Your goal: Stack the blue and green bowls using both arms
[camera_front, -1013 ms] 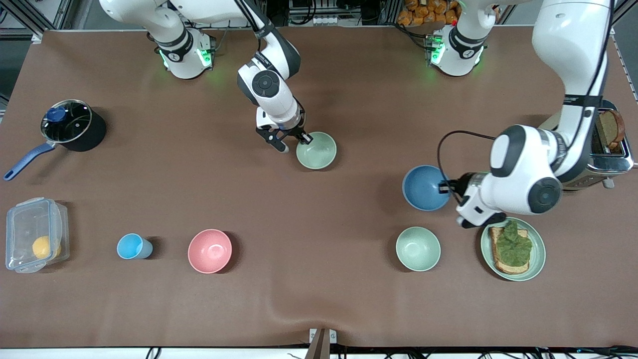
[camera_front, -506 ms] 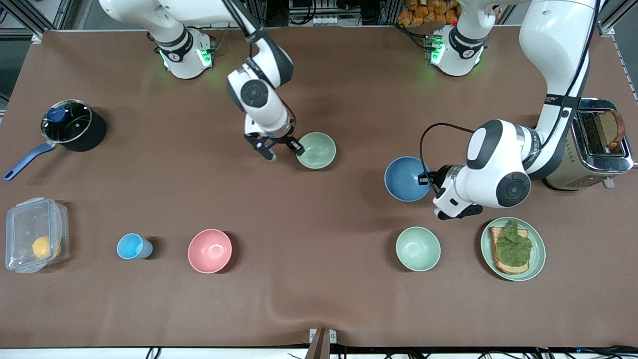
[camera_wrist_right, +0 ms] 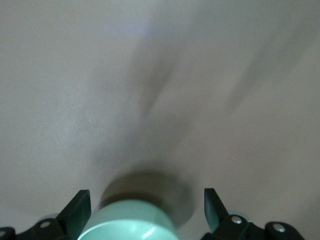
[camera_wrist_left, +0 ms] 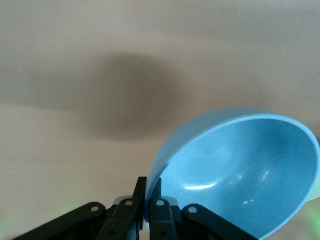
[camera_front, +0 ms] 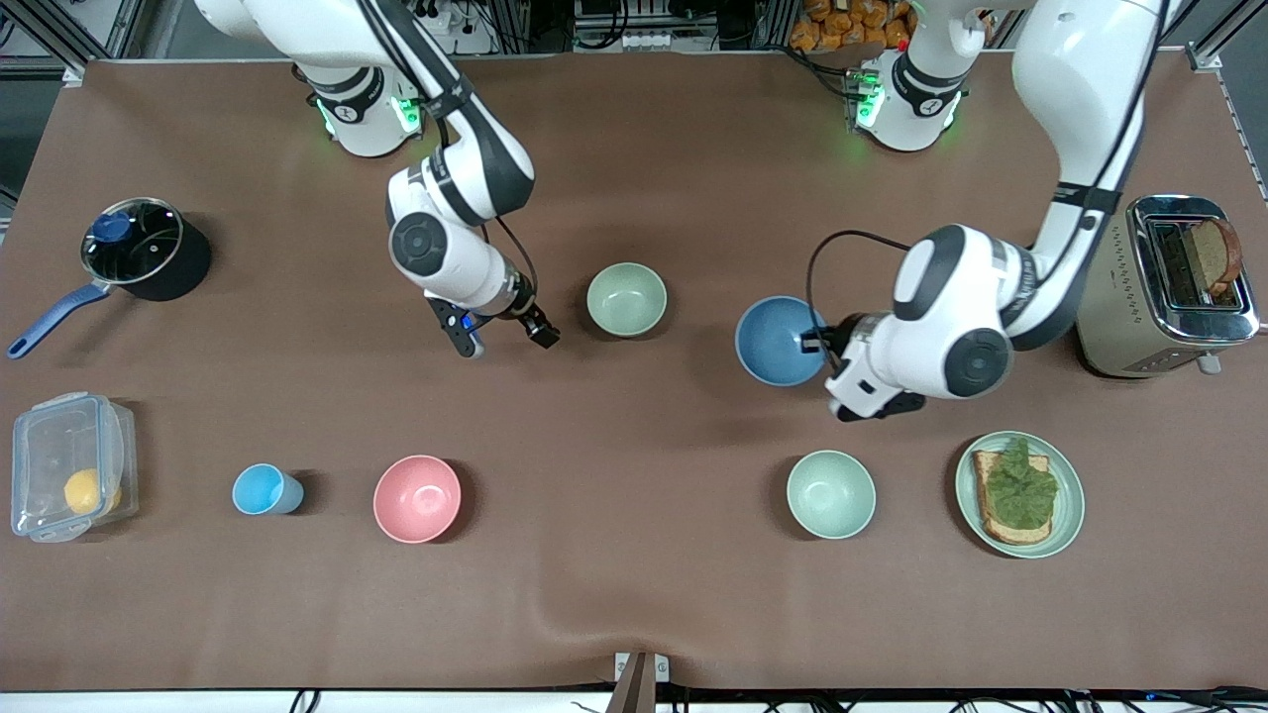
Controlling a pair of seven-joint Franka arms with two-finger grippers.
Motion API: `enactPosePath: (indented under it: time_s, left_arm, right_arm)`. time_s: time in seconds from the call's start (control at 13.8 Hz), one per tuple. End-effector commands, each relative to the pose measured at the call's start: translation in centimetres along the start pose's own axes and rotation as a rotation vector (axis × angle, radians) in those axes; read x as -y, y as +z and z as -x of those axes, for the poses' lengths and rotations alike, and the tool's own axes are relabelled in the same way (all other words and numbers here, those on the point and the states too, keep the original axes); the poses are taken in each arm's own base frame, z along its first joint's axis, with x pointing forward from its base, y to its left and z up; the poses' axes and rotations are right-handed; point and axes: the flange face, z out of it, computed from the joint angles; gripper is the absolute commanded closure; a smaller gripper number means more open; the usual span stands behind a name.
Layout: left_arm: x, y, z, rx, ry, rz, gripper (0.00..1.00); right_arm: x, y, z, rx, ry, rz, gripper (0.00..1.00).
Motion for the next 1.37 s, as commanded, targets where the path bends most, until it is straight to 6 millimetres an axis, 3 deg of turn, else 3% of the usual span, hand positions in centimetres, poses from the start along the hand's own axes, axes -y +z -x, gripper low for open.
enactPosePath:
  time_s: [0.0,0.22,0.36,0.51,0.65,1.01,1.3]
  left_arm:
    - [-3.0,2.1,2.3,-0.006,-0.027,-0.005,1.00]
    - [-6.3,3.9,4.2,-0.007,-0.058,-0.031,1.00]
    - [-8.5,5.0,5.4,-0.012,-0.063,-0.043,1.00]
    - [-9.9,5.5,6.0,-0.034,-0.072,-0.033,1.00]
    - [-10.9,6.0,6.4,-0.048,-0.074,-0.019,1.00]
    - [-16.2,8.8,10.0,-0.052,-0.026,0.030,1.00]
    - [-17.3,10.7,10.3,-0.057,-0.023,0.034,1.00]
  right_arm:
    - [0.1,2.1,-1.0,0.116,0.151,-0.017,0.00]
    - [-0.2,6.7,-0.9,0.082,0.172,-0.039,0.00]
    - [-0.4,8.1,-2.3,0.078,0.174,-0.029,0.00]
    - [-0.5,8.4,-3.3,0.134,0.217,-0.048,0.00]
    - [-0.7,8.6,-3.1,0.192,0.207,-0.070,0.00]
    - [-0.7,8.7,-2.5,0.234,0.248,-0.096,0.00]
    - [-0.9,8.8,-2.3,0.260,0.237,-0.106,0.00]
